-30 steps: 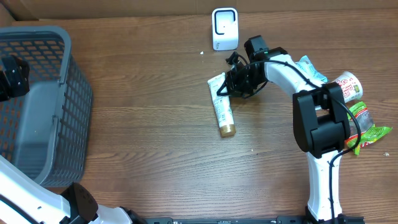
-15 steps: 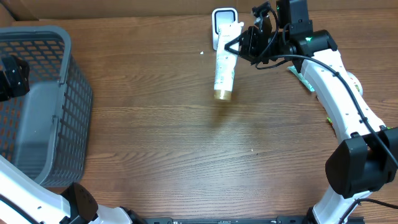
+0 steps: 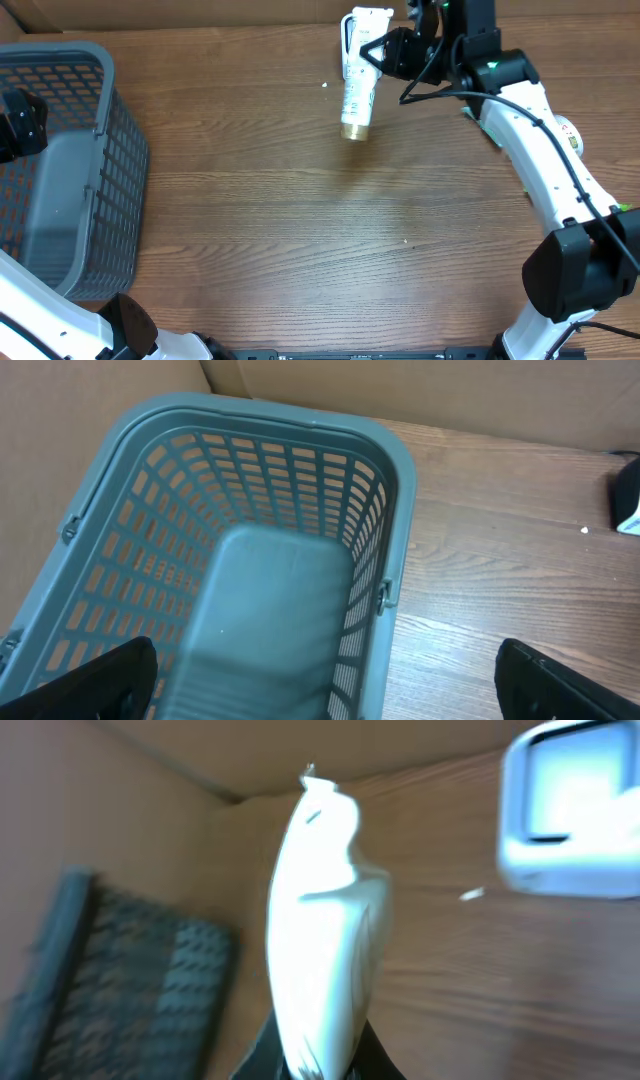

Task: Scan the item barcode
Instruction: 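Lift the tube and hold its barcode in front of the scanner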

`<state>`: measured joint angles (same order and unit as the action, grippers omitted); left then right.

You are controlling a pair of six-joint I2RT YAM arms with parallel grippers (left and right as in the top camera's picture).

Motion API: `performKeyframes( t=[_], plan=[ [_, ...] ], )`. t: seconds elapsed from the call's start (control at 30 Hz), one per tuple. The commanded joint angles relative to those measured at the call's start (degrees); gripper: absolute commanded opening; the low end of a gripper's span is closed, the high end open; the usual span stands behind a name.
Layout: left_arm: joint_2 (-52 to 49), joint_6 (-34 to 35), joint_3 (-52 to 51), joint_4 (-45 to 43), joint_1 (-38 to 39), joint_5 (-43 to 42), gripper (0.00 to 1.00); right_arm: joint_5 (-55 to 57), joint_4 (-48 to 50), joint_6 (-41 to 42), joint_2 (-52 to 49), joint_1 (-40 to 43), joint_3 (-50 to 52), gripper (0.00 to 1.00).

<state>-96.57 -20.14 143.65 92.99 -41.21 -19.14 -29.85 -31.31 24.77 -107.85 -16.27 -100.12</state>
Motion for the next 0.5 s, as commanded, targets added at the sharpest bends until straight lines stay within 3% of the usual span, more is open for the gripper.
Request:
performKeyframes(
  t=[0.0,0.1,0.27,0.47],
  plan=[
    [-0.1,-1.1,0.0,-0.2,0.4,-0.8,1.00,25.0,1.5,-3.9,3.7,-4.5,-1.4,0.04],
    [-0.1,-1.1,0.0,-0.2,0.4,-0.8,1.00,43.9,6.8,-12.9,2.6,-8.8,-1.4,0.04],
    [-0.1,-1.1,0.0,-0.2,0.4,-0.8,1.00,63.2,21.7,-33.3,-2.1,-13.7,-1.4,0.04],
    [-0.1,-1.1,0.0,-0.2,0.4,-0.8,1.00,68.7,48.4,-60.0,-13.2,-14.0,-1.4,0.04]
  ],
)
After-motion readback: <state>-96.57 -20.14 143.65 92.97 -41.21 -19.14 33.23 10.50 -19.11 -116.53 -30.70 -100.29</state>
